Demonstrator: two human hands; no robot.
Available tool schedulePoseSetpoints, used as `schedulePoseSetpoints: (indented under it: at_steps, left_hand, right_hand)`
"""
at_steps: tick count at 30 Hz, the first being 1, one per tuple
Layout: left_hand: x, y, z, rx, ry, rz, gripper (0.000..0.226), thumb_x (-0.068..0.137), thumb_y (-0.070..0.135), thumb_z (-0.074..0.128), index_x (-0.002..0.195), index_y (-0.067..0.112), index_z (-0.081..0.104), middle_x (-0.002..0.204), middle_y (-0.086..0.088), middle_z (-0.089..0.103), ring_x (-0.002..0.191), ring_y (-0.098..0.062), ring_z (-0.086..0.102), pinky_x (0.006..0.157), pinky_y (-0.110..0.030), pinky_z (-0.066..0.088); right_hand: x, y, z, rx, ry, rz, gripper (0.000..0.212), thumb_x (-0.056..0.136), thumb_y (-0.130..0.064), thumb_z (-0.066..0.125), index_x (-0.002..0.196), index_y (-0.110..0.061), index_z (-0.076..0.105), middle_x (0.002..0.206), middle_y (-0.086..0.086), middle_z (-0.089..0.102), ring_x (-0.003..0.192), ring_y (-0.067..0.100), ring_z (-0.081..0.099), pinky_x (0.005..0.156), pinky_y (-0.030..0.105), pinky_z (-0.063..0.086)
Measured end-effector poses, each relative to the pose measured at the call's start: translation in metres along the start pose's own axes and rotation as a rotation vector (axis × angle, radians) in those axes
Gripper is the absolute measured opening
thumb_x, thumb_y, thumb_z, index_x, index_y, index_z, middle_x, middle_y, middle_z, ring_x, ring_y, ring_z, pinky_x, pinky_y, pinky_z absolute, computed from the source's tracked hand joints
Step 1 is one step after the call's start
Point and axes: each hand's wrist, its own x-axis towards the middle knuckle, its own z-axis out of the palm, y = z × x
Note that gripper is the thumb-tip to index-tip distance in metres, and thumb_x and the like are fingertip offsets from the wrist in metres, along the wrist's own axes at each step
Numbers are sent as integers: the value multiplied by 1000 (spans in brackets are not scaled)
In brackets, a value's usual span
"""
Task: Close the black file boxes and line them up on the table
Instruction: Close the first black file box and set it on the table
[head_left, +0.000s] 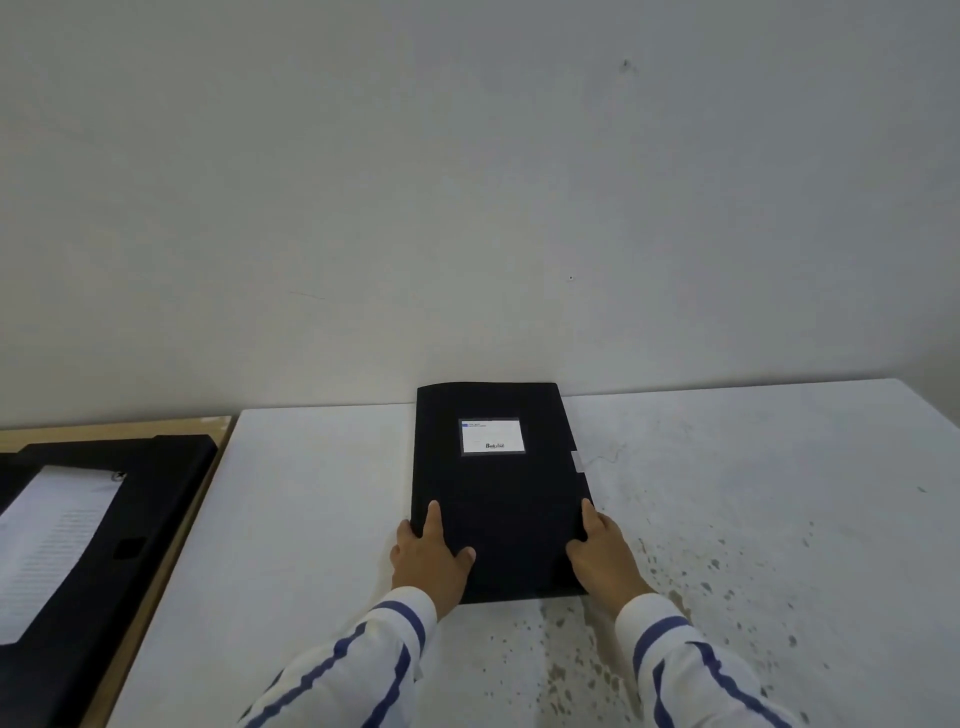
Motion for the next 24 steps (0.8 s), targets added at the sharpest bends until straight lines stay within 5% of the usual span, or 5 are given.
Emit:
schedulePoseSetpoints:
  at_steps: [6,11,24]
  left_hand:
    - [-13,-5,-11,13,6,55,73,92,43,50,150,26,9,160,-11,2,145,-37,13,115,-44,27]
    - [-37,-20,-22,6,38,65,69,92,40,49,150,23,15,161,-10,5,146,-36,11,116,-44,24]
    - [-105,-85,-79,-139,242,-6,62,91,40,51,146,23,27,158,-5,21,146,-29,17,116,-44,25]
  right_hand:
    - [-21,-9,7,-227,102,-108,57,94,-20,46,146,-15,24,157,12,14,143,33,16,118,45,23]
    - [-57,-26,24,-378,14,-299,55,95,-24,45,146,-16,26,160,9,6,147,31,1,120,44,7]
    - [-156,-96,86,-347,-93,-627,51,95,-27,49,143,-23,31,158,2,17,146,26,10,118,42,22]
